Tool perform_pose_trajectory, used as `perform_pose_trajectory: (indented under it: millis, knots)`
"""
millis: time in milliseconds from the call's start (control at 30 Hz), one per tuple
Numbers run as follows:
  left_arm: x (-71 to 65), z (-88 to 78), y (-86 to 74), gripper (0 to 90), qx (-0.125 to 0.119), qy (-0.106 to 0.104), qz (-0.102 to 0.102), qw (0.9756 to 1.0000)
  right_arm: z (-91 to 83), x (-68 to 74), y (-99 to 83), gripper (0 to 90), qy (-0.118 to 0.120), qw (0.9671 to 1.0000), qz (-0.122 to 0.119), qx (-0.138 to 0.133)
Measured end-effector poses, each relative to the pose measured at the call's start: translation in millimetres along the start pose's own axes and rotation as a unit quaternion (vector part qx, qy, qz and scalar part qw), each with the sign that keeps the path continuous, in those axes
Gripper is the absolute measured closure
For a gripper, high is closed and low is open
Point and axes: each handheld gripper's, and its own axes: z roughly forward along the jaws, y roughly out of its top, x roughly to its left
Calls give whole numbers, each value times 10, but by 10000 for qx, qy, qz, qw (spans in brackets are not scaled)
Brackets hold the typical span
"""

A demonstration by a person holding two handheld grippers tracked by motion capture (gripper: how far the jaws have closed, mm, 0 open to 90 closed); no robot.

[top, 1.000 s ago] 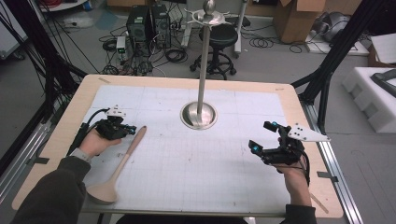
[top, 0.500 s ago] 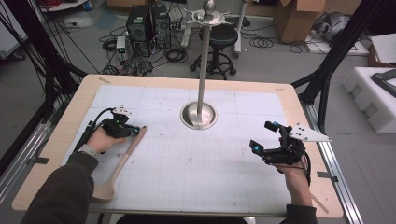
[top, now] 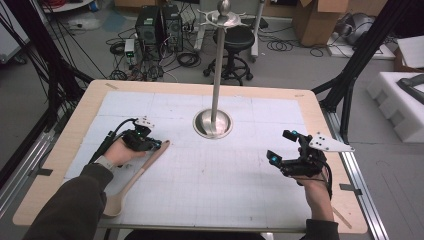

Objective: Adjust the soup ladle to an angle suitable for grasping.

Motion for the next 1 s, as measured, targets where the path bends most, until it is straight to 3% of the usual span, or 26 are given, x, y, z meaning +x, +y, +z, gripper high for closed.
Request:
perform_pose_trajectory:
  millis: [500,633,700,800,833,1000]
  knots:
    - [-457,131,105,897,87,-525,490,9974,-2,5,2,12,-84,10000,12,-37]
    - [-618,155,122,897,179,-745,688,9947,-3,3,2,12,-61,10000,8,-32]
    - [-691,153,122,897,210,-707,847,9937,-4,4,1,12,-57,10000,11,-34]
    - [-768,145,113,897,270,-863,928,9916,-11,3,3,12,-50,10000,21,-45]
    - [-794,136,114,897,324,-880,1045,9901,-13,-1,3,11,-59,10000,9,-49]
    - [-952,128,100,897,374,-1056,1253,9858,-12,2,3,12,-72,10000,8,-54]
